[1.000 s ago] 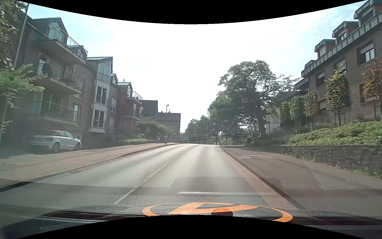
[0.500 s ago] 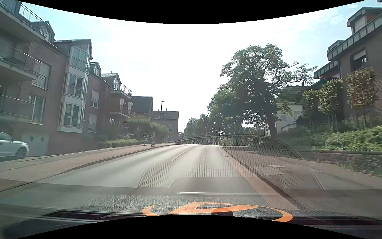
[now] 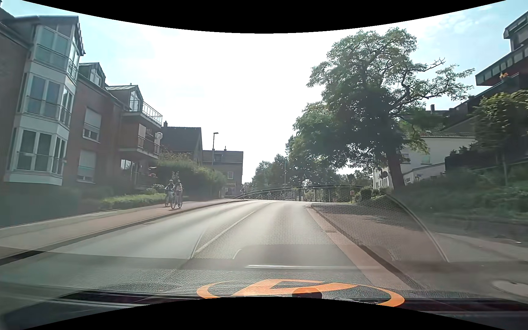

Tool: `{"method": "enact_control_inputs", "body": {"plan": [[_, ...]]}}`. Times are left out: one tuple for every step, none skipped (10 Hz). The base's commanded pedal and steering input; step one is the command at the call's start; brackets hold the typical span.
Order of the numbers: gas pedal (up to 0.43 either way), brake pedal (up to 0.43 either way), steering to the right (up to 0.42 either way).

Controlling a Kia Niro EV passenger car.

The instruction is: Follow the waypoints while adhering to traffic rules and regulations

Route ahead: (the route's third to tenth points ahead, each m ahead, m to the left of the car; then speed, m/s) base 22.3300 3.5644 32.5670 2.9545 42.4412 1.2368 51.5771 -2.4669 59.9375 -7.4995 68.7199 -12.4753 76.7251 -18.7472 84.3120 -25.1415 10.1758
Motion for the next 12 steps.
{"method": "enact_control_inputs", "body": {"plan": [[0.150, 0.000, 0.006], [0.138, 0.000, 0.007], [0.138, 0.000, 0.007], [0.138, 0.000, 0.008], [0.138, 0.000, 0.008], [0.138, 0.000, 0.008], [0.138, 0.000, 0.008], [0.138, 0.000, 0.008], [0.138, 0.000, 0.008], [0.138, 0.000, 0.008], [0.138, 0.000, 0.008], [0.130, 0.000, 0.010]]}}
